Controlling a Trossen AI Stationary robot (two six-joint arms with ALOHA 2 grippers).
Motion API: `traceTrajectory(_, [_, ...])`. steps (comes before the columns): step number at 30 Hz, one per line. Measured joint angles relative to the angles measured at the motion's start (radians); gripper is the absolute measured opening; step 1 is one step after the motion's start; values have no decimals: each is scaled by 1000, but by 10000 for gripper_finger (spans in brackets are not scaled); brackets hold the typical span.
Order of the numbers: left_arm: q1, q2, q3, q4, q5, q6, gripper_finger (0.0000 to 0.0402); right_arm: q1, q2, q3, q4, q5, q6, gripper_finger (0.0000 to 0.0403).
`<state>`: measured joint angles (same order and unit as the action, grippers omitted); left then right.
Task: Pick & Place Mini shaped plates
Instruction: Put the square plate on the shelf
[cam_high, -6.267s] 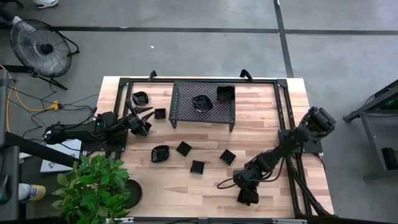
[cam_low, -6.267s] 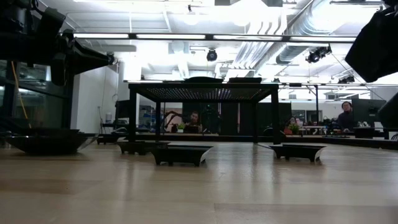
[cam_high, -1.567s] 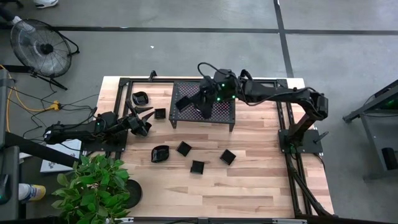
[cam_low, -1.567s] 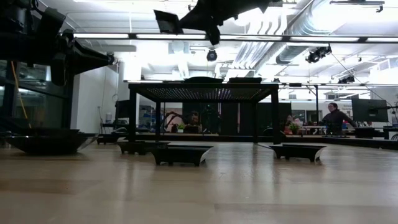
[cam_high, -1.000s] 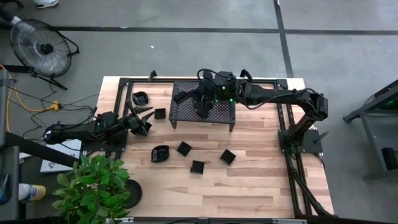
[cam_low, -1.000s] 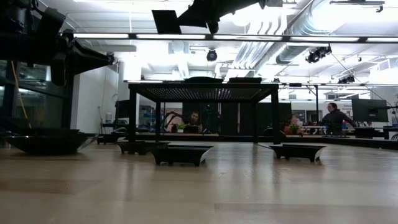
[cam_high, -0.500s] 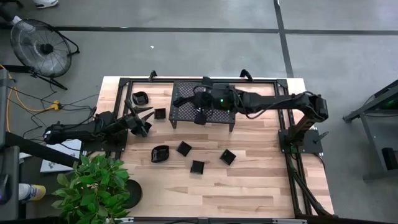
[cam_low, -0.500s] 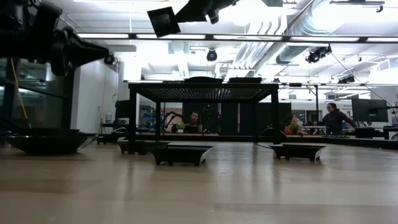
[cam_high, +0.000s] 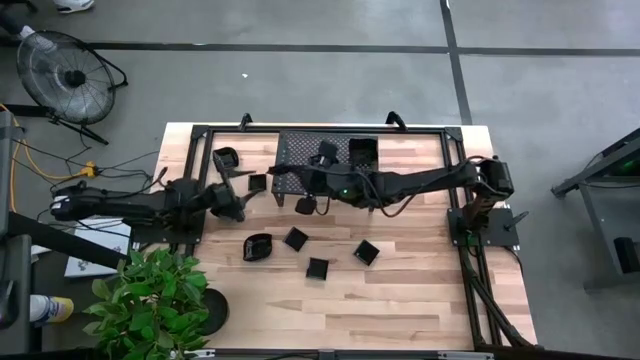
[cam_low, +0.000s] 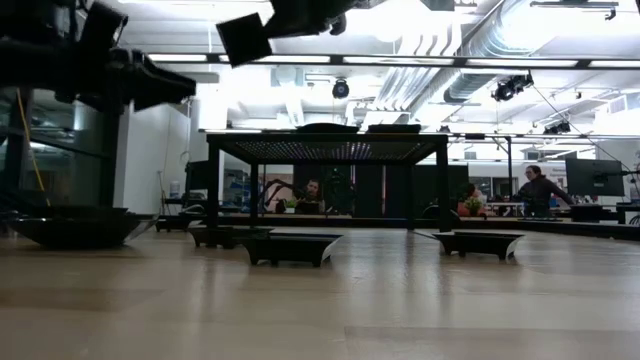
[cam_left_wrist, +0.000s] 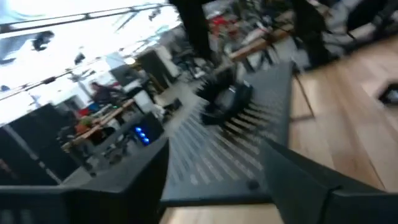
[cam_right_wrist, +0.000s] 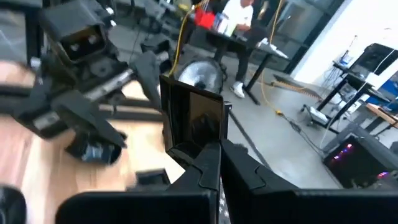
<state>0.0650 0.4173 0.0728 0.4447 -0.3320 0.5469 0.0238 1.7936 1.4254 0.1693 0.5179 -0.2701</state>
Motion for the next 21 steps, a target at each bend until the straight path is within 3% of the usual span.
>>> traceTrajectory(3, [0, 74, 22, 105, -47, -9, 282, 10, 20, 0, 76, 25, -5, 0])
traceTrajectory(6, [0, 141, 31, 210, -99, -17, 287, 21, 42, 0, 127, 98, -42, 0])
traceTrajectory(11, [0, 210, 42, 303, -181, -88, 268, 36, 74, -1, 232, 185, -70, 0])
traceTrajectory(21, [0, 294, 44, 428, -154, -176, 231, 52, 189, -2, 457, 217, -183, 0])
